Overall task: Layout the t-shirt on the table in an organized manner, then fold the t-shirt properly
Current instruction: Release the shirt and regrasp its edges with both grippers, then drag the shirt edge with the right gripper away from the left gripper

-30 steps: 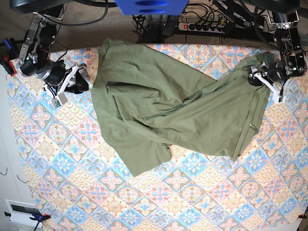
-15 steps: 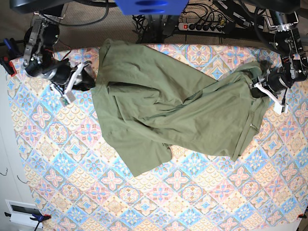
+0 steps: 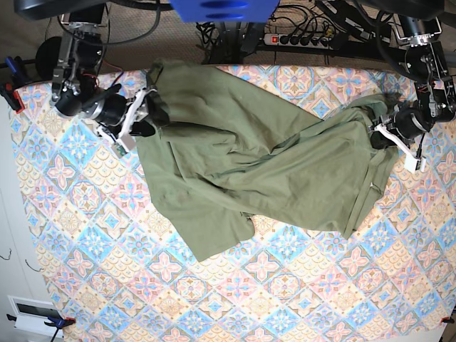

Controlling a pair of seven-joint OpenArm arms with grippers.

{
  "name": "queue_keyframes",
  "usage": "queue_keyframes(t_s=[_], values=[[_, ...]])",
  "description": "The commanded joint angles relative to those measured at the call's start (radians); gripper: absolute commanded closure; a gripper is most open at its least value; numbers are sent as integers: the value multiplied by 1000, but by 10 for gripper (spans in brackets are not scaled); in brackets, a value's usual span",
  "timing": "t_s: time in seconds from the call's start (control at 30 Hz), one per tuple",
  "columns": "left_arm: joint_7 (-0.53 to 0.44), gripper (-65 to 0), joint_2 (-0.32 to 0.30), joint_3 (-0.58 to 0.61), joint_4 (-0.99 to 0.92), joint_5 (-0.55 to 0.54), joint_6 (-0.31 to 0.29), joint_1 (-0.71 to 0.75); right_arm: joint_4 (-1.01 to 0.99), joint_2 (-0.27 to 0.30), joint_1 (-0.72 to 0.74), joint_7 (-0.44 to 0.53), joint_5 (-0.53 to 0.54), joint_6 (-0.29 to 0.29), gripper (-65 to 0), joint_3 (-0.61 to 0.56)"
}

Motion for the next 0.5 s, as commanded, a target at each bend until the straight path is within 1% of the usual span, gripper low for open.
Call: queue_keyframes(t_s=[0.0, 0.07, 0.27, 0.47], values=[[-11, 0, -21, -9, 14, -11, -2, -9, 11, 5, 29, 25, 23, 2, -271, -7], [-11, 0, -21, -9, 14, -11, -2, -9, 7, -2, 63, 25, 21, 2, -272, -25], [-11, 0, -21, -9, 14, -11, -2, -9, -23, -65, 125, 25, 20, 2, -272, -36], [-11, 0, -21, -9, 14, -15, -2, -9, -100, -71, 138, 25, 20, 2, -272, -36]])
